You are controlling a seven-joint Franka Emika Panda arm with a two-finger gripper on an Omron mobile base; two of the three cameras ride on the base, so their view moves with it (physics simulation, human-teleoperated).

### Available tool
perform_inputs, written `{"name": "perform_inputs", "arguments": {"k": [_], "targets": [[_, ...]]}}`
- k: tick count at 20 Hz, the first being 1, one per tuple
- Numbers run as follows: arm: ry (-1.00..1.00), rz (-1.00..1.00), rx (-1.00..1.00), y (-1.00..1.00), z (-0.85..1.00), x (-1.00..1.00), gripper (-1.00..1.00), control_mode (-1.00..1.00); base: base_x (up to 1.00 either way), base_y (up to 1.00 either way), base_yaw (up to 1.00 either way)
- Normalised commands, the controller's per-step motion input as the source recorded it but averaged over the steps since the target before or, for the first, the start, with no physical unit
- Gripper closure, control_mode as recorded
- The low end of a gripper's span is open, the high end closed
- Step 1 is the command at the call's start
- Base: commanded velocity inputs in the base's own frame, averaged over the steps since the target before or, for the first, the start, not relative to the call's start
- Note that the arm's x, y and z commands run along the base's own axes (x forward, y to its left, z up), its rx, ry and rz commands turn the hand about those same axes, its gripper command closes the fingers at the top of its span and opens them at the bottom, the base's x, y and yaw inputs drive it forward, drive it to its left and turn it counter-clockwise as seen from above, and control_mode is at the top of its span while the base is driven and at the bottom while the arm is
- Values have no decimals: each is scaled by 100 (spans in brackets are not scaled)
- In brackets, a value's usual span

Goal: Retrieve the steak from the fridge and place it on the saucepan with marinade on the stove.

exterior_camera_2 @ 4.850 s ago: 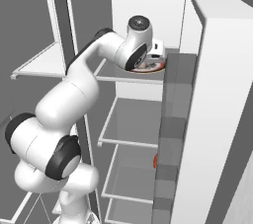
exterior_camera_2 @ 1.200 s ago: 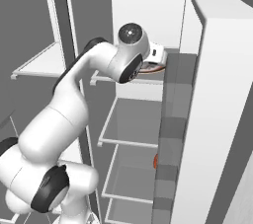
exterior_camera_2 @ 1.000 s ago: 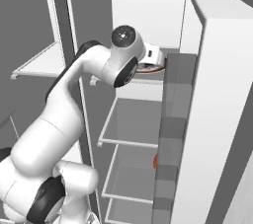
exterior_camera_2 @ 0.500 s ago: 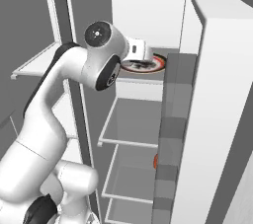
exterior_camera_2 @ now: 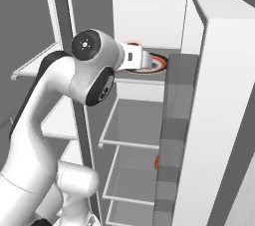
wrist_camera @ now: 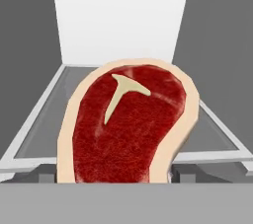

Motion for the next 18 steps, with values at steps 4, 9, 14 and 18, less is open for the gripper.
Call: {"name": "perform_inputs", "arguments": {"k": [4,9,14,18], "targets": [[-9,1,-3,8,19,-63,100,-100,0,0,0],[-8,3,-3,9,15,-72,100,-100,0,0,0],[-3,7,-3,14,0,-81,100,-100,0,0,0],[0,12,-3,35,0,-79,100,-100,0,0,0]]}}
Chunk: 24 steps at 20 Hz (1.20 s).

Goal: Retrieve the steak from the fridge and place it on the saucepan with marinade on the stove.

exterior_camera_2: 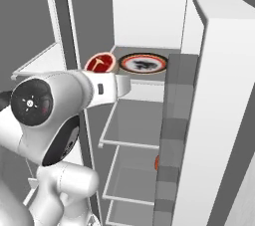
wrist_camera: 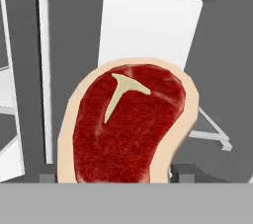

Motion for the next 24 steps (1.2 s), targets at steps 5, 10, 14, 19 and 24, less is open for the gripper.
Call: {"name": "perform_inputs", "arguments": {"k": [5,10,14,19,24], "targets": [[0,18,-4,61,0,-75,100,-100,0,0,0],[0,16,-5,51,0,-67,100,-100,0,0,0],[-1,4,-4,15,0,-49,100,-100,0,0,0],[-6,0,0,-1,0,-22,100,-100,0,0,0],[0,0,0,0,0,-3,100,-100,0,0,0]]}}
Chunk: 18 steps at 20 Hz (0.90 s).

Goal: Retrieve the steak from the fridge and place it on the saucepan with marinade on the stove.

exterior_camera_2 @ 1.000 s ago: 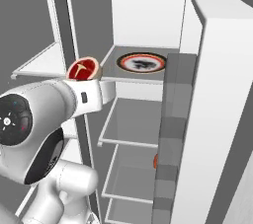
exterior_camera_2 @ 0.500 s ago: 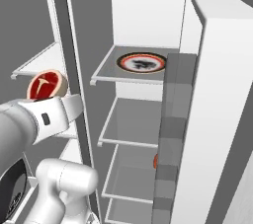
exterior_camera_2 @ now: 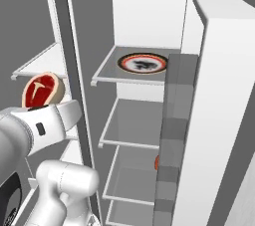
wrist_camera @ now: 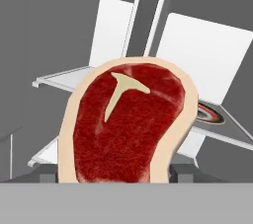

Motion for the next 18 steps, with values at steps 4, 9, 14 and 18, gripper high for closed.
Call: {"name": "perform_inputs", "arguments": {"k": [4,9,14,18], "targets": [[0,0,0,0,0,0,100,-100,0,0,0],[0,0,0,0,0,0,100,-100,0,0,0],[0,0,0,0,0,0,100,100,0,0,0],[0,0,0,0,0,0,100,100,-20,-1,0]]}}
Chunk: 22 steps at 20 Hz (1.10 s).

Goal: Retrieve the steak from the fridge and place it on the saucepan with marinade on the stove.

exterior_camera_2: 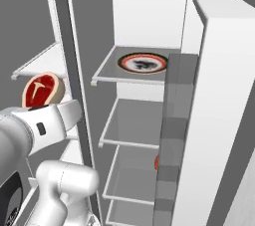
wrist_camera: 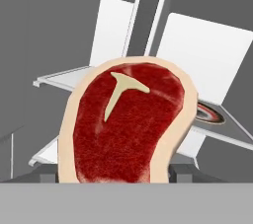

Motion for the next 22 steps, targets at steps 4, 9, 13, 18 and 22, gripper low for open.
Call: {"name": "perform_inputs", "arguments": {"k": [4,9,13,18,22], "targets": [[0,0,0,0,0,0,100,100,-44,-5,0],[0,0,0,0,0,0,100,100,-63,-6,0],[0,0,0,0,0,0,100,100,-67,-9,0],[0,0,0,0,0,0,100,100,-75,-23,0],[0,0,0,0,0,0,100,100,-81,-29,0]]}}
